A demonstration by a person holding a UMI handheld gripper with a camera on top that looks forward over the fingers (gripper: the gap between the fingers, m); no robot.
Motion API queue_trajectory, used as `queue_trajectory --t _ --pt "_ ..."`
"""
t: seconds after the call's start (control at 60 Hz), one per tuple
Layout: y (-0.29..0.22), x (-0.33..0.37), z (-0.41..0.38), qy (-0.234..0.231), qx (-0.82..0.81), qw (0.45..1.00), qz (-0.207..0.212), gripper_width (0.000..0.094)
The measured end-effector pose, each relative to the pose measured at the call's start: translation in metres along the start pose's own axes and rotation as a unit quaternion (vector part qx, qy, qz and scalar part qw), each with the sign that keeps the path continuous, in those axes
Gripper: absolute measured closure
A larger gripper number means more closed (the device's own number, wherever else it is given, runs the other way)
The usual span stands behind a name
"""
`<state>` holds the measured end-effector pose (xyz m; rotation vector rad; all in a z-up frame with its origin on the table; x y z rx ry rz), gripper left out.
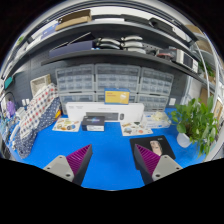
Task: Arrange mouse
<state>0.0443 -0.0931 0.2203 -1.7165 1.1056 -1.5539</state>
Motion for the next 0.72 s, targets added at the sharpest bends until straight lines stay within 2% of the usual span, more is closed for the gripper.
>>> queue_trajectory --t 0.267,0.5,0.717 --pt "0.029 0.031 -0.050 -0.014 0.009 1.000 -0.011 0.0080" --pt "0.042 0.043 -0.056 -0.001 0.009 1.000 -0.016 0.0083" --pt "0.053 0.047 -0.061 -0.009 -0.010 1.000 -0.021 0.0080"
Point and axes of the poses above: the point between the fingertips, and its own axes, seen from behind it with the camera up: z to the right, y down, x backward, against the way the camera looks, the point moved 3 cm from there along x, backward, against the way the camera looks, and after that the axes turned 12 degrees about -x, right-handed, at the moved point
